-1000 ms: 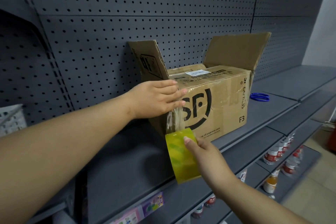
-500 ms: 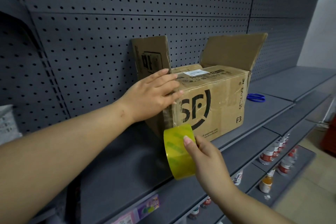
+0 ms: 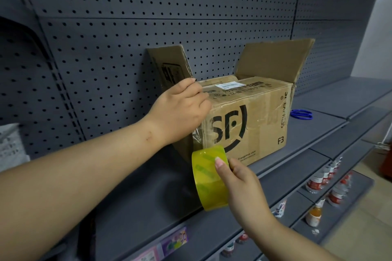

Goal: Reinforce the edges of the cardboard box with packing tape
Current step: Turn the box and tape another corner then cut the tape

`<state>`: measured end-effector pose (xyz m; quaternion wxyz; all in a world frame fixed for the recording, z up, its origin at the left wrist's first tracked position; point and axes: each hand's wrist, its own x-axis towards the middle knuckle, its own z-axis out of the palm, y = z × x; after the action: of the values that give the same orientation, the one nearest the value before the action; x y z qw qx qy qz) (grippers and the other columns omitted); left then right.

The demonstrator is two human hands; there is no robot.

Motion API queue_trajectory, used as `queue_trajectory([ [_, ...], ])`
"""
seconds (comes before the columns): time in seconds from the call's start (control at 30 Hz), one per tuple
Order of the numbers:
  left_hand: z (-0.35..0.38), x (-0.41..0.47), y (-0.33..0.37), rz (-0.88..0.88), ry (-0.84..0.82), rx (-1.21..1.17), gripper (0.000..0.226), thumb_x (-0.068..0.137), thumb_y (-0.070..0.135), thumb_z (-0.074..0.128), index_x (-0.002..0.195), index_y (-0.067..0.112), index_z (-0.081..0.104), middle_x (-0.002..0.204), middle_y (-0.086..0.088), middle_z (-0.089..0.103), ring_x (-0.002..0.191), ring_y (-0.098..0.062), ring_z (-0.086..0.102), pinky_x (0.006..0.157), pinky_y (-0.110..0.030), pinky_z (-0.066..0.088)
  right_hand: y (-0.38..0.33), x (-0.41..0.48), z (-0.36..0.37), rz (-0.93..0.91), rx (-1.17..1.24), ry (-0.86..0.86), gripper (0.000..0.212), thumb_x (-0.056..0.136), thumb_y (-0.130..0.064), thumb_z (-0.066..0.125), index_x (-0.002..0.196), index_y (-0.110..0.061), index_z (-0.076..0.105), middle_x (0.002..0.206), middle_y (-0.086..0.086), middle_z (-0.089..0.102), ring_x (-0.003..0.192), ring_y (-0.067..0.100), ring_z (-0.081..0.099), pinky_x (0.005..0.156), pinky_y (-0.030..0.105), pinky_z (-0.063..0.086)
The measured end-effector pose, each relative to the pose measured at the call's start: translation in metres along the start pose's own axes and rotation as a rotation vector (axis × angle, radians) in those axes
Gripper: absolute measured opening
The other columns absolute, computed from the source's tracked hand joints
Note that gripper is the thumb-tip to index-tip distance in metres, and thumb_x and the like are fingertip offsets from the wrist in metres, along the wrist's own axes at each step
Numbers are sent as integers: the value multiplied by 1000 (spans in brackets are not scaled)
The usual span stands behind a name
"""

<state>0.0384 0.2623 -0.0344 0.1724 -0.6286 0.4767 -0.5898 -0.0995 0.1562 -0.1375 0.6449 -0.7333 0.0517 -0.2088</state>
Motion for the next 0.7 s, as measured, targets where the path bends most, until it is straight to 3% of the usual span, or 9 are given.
queue_trajectory([
  [0.13,-3,3,2,31,15,16,32,85,2,39,74,13,67,84,-2,67,83,-20,65,103,-31,33,0,1,-1,3,14,5,35,91,-39,48,85,-8,64,86,18,65,83,32,60,70,38,48],
  [0.23,-3,7,4,63,-17,40,39,90,4,33,75,13,68,79,-1,62,82,-19,64,108,-34,36,-1,1,-2,10,27,8,37,91,-39,48,81,-5,61,72,11,59,69,26,54,65,35,43],
  [0.33,-2,9,4,100,-99,66,25,89,21,50,77,12,70,81,-1,63,87,-21,63,111,-36,29,-3,2,-3,-5,20,16,44,90,-43,49,76,-2,57,66,5,52,64,17,49,62,35,40],
  [0.47,-8,10,-1,82,-207,75,38,80,44,60,83,7,69,84,-5,63,91,-24,62,110,-38,18,-3,4,-5,-12,35,22,46,88,-46,50,77,-1,58,68,9,53,65,19,49,61,34,40],
  [0.6,-11,11,-3,98,-248,70,38,74,46,67,81,9,69,82,-3,63,89,-22,62,110,-37,30,-2,4,-6,-17,39,18,37,91,-38,51,70,-9,59,66,7,55,64,17,50,61,32,40],
  [0.7,-10,13,-2,105,-256,33,38,69,48,73,75,10,70,76,-2,63,83,-22,63,104,-37,39,-2,5,-8,-17,37,12,34,91,-35,49,78,-8,64,78,18,64,73,28,58,65,32,43],
])
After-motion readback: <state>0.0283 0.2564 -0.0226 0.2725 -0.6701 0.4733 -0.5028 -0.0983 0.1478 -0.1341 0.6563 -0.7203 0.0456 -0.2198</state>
